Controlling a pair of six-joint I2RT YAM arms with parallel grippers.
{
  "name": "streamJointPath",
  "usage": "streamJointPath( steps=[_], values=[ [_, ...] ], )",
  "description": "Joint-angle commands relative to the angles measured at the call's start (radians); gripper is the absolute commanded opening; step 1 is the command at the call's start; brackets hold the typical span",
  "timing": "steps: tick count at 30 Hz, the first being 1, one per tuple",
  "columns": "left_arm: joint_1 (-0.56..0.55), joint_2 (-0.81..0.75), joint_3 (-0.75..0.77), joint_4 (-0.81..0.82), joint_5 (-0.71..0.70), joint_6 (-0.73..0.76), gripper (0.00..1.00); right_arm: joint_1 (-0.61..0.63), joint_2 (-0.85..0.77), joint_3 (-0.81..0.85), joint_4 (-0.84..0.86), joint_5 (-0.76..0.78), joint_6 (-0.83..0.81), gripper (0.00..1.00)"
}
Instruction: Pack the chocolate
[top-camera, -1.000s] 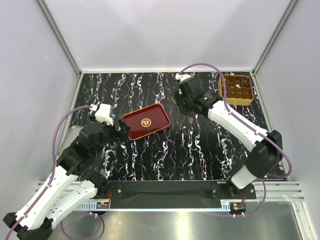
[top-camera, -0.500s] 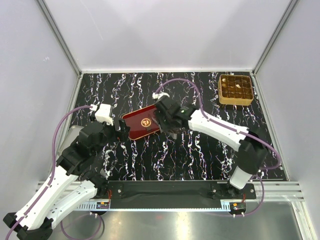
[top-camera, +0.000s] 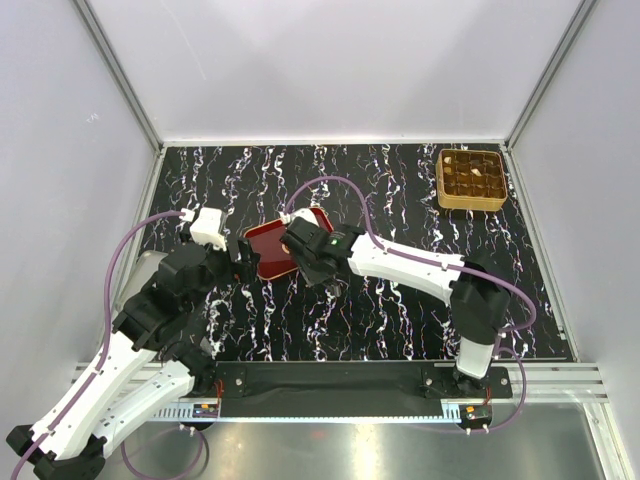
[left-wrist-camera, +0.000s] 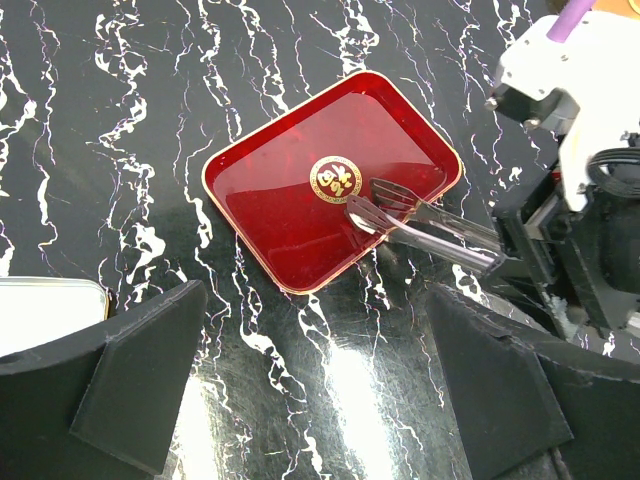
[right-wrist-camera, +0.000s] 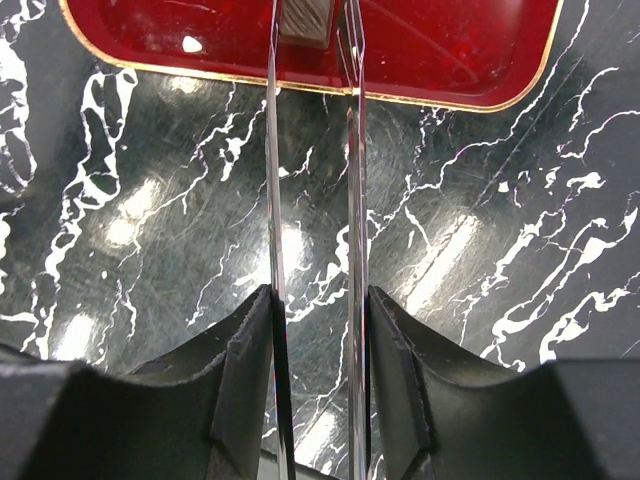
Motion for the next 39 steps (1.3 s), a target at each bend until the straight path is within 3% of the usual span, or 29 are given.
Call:
streamJointPath(
  steps=[1, 10, 17, 25, 29, 39],
  values=[
    [0.002, -0.004, 0.003, 0.036, -0.012, 0.004, 0.99, 0.015, 0.017, 0.048, -0.015, 0.068, 0.006, 0.47],
    [0.002, -0.004, 0.003, 0.036, -0.011, 0.004, 0.99, 0.014, 0.052, 0.071, -0.009, 0.065, -0.006, 0.47],
    [0.002, -0.004, 0.003, 0.038, -0.011, 0.004, 0.99, 0.015, 0.041, 0.077, 0.001, 0.062, -0.014, 0.38],
    [0.002, -0.003, 0.003, 0.038, -0.008, 0.004, 0.99, -0.015, 0.001, 0.138, -0.047, 0.122, -0.050, 0.35],
    [0.002, -0.006, 0.003, 0.036, -0.011, 0.002, 0.99, -0.090, -0.037, 0.126, -0.054, 0.122, -0.069, 0.34],
    [0.002, -0.006, 0.003, 0.035, -0.011, 0.004, 0.99, -0.486, -0.212, 0.057, -0.044, 0.077, -0.130, 0.34]
  ],
)
